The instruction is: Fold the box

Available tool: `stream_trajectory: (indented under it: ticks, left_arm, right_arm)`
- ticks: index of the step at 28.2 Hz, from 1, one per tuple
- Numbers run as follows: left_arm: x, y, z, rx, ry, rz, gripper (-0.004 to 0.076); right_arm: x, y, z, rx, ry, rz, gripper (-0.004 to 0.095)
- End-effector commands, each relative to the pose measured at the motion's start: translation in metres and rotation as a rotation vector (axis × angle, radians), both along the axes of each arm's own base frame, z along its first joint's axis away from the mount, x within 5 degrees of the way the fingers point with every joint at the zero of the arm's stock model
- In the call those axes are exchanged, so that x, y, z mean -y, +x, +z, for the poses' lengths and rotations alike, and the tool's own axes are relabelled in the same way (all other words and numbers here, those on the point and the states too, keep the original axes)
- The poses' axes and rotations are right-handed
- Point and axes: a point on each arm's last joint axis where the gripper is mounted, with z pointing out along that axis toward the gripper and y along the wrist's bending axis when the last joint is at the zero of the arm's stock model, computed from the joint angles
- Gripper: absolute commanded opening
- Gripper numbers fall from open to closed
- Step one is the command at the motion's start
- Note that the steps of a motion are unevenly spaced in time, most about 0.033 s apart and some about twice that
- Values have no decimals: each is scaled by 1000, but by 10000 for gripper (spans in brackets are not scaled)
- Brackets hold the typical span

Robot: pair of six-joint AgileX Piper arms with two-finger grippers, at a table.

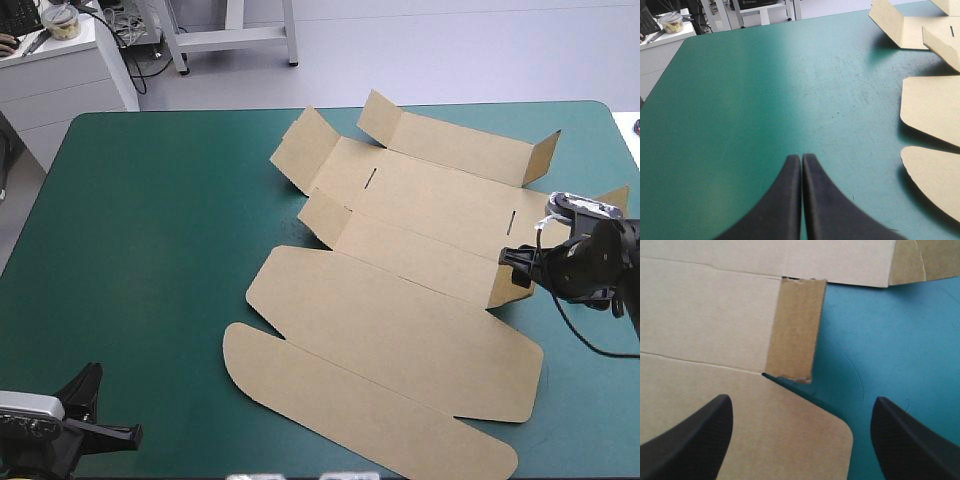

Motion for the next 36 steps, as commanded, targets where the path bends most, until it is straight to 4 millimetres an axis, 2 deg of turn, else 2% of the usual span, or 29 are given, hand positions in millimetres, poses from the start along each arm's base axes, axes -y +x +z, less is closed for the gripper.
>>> stream_trajectory:
  ticks: [1,5,9,20,23,25,27,31,32,36]
  left_arm:
    - [0,-4,13,107,-23,-5,-10]
    - [0,-4,13,107,-21,-5,-10]
    - [0,-4,13,107,-21,-5,-10]
    - [0,-4,13,107,-21,-5,-10]
    - [0,-4,13,107,-21,-5,-10]
    - [0,-4,13,107,-21,-5,-10]
    - [0,-4,13,107,-21,-5,-10]
    - [0,-4,13,107,-21,-5,-10]
    - [0,-4,13,107,-21,-5,-10]
    - [0,-4,13,107,-21,-5,-10]
  right_arm:
    - [19,21,-6,-29,22,-17,705]
    - [34,37,-24,-54,132,-11,701]
    - [43,50,-33,-16,215,-10,701]
    - [48,69,-63,-76,233,8,692]
    - [48,70,-68,-102,240,18,616]
    - [47,71,-69,-101,245,30,520]
    - [45,71,-68,-95,258,49,379]
    - [41,71,-67,-92,302,82,16]
    - [40,71,-66,-91,314,80,-15]
    - [34,74,-64,-50,370,118,-18]
